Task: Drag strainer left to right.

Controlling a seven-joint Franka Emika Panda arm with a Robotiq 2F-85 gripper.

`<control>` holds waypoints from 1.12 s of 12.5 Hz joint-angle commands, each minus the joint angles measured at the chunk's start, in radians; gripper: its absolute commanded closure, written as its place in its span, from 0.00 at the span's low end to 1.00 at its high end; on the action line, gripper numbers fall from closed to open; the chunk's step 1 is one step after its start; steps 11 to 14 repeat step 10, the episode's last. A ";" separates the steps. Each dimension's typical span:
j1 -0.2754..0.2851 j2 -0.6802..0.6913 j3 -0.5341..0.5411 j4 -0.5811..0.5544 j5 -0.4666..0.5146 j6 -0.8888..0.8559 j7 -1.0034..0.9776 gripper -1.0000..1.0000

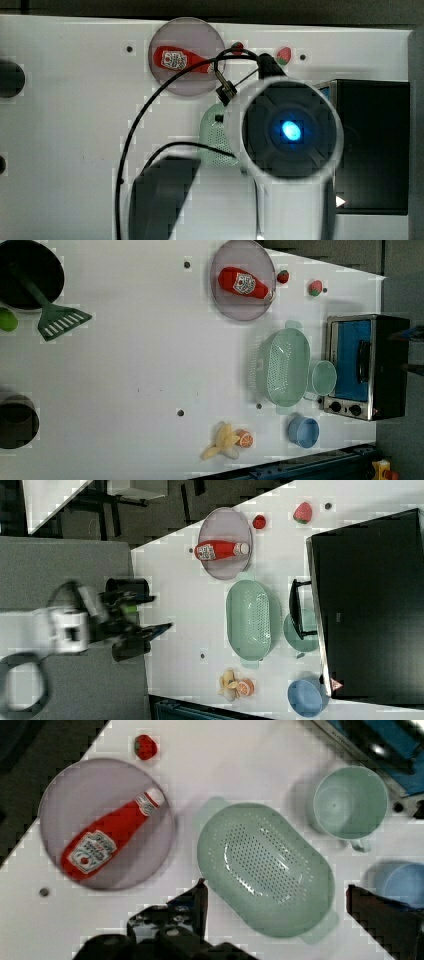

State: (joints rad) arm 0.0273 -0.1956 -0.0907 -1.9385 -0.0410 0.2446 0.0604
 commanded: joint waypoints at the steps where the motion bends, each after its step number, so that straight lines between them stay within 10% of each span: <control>1: -0.013 0.016 0.006 0.058 0.011 -0.187 -0.058 0.00; 14: -0.013 0.022 0.007 0.105 0.012 -0.240 -0.069 0.00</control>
